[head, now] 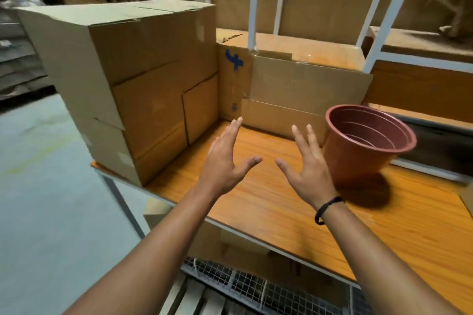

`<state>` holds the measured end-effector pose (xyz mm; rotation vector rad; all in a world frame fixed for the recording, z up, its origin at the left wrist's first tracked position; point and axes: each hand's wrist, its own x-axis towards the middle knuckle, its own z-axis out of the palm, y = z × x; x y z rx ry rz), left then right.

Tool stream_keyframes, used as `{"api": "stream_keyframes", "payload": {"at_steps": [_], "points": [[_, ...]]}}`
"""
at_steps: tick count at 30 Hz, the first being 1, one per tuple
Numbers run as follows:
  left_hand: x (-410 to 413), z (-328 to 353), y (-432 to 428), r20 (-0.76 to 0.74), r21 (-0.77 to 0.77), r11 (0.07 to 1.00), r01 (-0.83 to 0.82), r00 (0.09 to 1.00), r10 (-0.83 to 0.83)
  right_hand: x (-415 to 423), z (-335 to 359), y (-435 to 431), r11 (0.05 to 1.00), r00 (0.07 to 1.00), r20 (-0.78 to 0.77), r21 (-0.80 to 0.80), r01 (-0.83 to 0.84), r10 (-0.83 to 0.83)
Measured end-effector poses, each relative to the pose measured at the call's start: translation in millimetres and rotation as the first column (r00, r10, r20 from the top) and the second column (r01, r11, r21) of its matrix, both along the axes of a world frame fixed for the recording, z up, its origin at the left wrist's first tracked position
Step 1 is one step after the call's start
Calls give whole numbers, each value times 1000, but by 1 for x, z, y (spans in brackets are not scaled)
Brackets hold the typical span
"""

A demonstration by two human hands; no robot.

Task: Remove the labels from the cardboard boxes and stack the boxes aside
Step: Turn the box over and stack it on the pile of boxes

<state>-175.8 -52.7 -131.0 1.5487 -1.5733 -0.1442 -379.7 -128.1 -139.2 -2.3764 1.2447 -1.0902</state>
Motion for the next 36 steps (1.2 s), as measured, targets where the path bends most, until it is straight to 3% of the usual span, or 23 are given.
{"api": "stream_keyframes", "payload": {"at_steps": [5, 10, 17, 21, 26, 36], "points": [[-35, -10, -59, 36, 57, 992, 113, 993, -115, -52, -9, -40, 969, 968, 72, 73, 234, -240], [-91, -19, -135, 46, 234, 949, 210, 973, -227, -129, -12, -101, 837, 870, 70, 317, 445, -489], [-159, -42, -248, 66, 442, 872, 211, 962, -266, -213, -18, -180, 691, 811, -33, 505, 517, -584], [-176, -59, -289, -7, 460, 864, 203, 974, -225, -233, -44, -201, 747, 877, -63, 497, 441, -476], [-177, -65, -296, -69, 333, 928, 165, 986, -151, -220, -51, -198, 835, 893, 83, 400, 377, -442], [-91, -71, -263, -110, 213, 972, 102, 991, -79, -140, -63, -184, 907, 912, 206, 312, 283, -356]]}}
